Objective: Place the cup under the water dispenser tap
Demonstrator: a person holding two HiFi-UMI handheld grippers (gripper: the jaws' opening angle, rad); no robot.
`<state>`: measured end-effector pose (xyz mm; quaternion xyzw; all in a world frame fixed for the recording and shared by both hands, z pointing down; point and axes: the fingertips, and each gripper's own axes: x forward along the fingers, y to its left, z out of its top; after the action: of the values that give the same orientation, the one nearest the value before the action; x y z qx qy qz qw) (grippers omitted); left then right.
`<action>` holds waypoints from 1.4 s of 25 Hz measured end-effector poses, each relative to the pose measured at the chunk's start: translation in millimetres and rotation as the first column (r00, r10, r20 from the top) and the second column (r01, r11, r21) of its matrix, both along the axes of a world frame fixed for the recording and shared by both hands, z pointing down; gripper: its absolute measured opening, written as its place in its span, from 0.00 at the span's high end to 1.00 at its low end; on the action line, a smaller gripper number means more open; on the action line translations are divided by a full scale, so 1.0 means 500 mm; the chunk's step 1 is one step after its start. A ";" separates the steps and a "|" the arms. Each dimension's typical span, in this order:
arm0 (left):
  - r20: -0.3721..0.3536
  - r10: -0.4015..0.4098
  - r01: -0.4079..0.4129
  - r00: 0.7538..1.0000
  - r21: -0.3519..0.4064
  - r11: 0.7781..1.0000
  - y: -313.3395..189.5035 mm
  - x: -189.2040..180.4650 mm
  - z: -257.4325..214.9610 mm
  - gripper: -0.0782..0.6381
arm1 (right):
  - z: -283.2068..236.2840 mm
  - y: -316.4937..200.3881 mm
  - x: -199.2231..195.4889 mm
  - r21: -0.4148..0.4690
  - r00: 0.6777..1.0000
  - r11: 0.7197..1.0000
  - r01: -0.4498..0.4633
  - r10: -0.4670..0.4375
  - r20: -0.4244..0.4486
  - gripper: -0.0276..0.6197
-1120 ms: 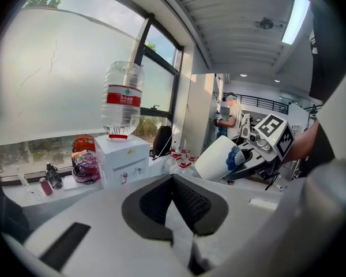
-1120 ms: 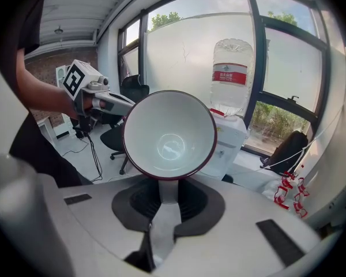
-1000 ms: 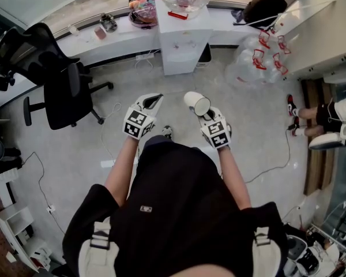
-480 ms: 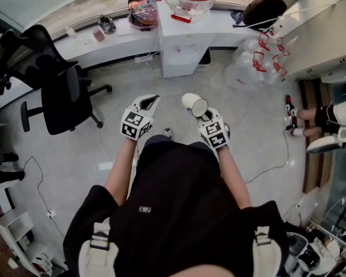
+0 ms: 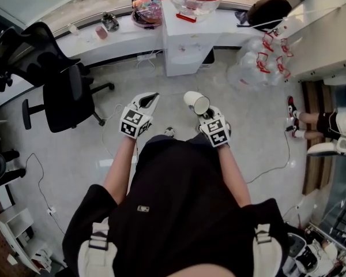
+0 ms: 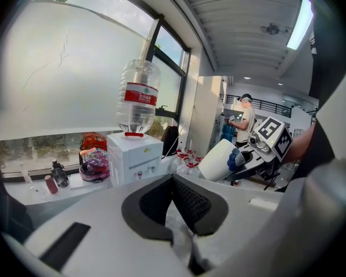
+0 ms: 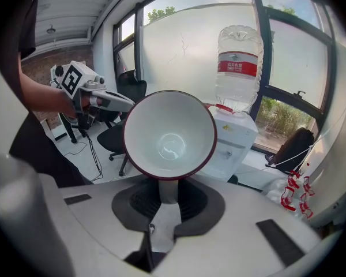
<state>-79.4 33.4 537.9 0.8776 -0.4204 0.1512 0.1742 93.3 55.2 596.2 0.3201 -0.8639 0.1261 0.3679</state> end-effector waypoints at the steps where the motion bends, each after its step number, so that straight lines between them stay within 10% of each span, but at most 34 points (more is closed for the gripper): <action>1: 0.000 -0.008 0.008 1.000 0.001 1.000 -0.002 -0.004 0.002 0.90 | 0.002 -0.004 -0.002 -0.002 1.000 1.000 0.007 -0.007 -0.001 0.90; 35: 0.017 -0.277 0.277 0.961 -0.142 0.950 -0.208 -0.049 0.102 0.90 | 0.175 -0.346 -0.036 -0.207 0.964 0.947 0.244 -0.260 -0.052 0.90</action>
<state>-103.7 -70.5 588.7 0.7954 -0.5270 0.1537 0.2570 75.3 -117.8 683.6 0.1734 -0.8656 0.1510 0.4448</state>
